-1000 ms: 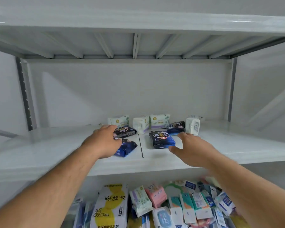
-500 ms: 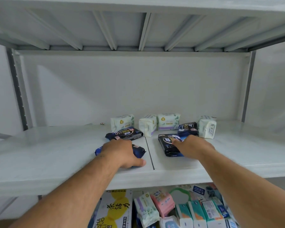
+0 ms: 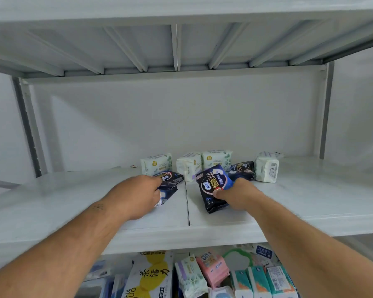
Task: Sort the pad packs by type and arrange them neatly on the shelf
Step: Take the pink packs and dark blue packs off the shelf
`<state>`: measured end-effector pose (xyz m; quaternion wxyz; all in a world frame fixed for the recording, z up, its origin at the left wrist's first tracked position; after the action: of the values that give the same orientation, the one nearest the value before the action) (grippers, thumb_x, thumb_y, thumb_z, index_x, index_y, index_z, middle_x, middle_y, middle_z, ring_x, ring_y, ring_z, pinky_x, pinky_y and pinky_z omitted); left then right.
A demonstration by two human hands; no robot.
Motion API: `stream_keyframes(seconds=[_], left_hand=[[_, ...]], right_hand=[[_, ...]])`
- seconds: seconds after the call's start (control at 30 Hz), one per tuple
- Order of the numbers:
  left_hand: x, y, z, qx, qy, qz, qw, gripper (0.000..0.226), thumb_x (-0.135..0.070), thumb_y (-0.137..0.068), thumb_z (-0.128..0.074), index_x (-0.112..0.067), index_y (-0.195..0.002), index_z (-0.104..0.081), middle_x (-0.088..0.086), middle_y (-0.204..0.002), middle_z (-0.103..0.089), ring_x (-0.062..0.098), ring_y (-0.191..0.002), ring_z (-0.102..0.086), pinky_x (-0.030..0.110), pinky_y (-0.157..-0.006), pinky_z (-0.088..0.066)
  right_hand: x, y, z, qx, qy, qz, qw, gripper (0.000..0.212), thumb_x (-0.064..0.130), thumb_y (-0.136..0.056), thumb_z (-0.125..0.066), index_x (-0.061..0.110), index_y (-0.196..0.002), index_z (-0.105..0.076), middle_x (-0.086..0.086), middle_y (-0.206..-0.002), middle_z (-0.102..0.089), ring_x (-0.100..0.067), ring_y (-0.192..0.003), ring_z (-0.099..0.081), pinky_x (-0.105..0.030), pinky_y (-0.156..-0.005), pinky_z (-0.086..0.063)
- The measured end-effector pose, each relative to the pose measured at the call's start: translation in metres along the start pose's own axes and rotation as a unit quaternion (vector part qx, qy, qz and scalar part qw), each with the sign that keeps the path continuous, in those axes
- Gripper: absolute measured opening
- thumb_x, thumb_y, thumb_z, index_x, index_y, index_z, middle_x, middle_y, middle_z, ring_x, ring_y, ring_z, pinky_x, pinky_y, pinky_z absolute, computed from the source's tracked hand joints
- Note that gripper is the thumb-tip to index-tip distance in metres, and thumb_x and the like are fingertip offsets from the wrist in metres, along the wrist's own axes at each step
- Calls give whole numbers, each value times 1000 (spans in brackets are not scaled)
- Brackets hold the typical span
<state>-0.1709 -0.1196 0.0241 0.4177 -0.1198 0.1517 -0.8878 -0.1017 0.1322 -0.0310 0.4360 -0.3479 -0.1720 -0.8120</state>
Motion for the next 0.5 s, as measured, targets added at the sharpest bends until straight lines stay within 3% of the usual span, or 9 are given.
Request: stream_keyframes(seconds=[0.1,0.2,0.27,0.33,0.4,0.47,0.5], left_hand=[[6,26,3,-39,87,-53,994,28,-27,-102,-44,-37,-123,-59,-19,-116,-61,9,-103,-58,30,-87,-50],[17,56,-16,1,197,-72,978,40,-13,-98,-54,-46,-117,-63,-32,-124,-52,-12,-120,-43,15,-103,-38],[30,67,-30,39,272,-40,961,53,2,-93,-52,-47,-106,-69,-32,-135,-46,-16,-125,-38,8,-99,-36],[42,69,-39,72,342,27,937,57,8,-89,-47,-42,-103,-71,-30,-139,-43,-8,-126,-43,10,-94,-39],[52,65,-41,68,381,119,914,43,-4,-93,-46,-39,-108,-65,-19,-133,-52,8,-120,-52,27,-97,-47],[64,60,-36,49,325,215,920,21,-31,-98,-40,-30,-106,-60,-5,-114,-63,19,-103,-60,38,-91,-47],[65,57,-34,57,280,243,927,32,-45,-96,-38,-23,-104,-60,-1,-105,-65,20,-93,-60,37,-85,-47]], right_hand=[[0,-1,7,-9,-34,12,999,29,40,-84,-77,19,-88,-56,-3,-81,-64,-17,-73,-62,-27,-56,-45],[-2,-4,11,-10,-60,14,998,31,38,-84,-77,18,-92,-55,-6,-83,-68,-20,-70,-66,-30,-57,-51],[-5,-4,11,1,-94,12,996,32,37,-84,-78,16,-97,-57,-6,-89,-71,-19,-68,-68,-27,-54,-54],[-6,-5,7,16,-117,13,993,34,37,-84,-80,15,-100,-59,-7,-92,-72,-19,-68,-70,-25,-52,-55],[-5,-4,4,24,-123,14,992,35,36,-83,-81,14,-100,-60,-9,-90,-73,-20,-65,-69,-27,-53,-57],[-3,-4,1,28,-135,15,990,37,35,-82,-82,13,-102,-60,-9,-92,-72,-21,-65,-68,-27,-53,-58],[-2,-3,0,31,-139,16,990,38,35,-82,-82,13,-104,-60,-9,-93,-72,-21,-65,-68,-27,-54,-58]])
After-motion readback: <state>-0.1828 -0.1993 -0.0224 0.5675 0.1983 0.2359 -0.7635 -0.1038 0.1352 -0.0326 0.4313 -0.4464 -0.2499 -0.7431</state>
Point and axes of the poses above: each hand's wrist, its own y-axis away from the middle knuckle, its own z-axis out of the back of the hand, x = y × z, the point moved 8 cm from there along -y, towards the middle knuckle
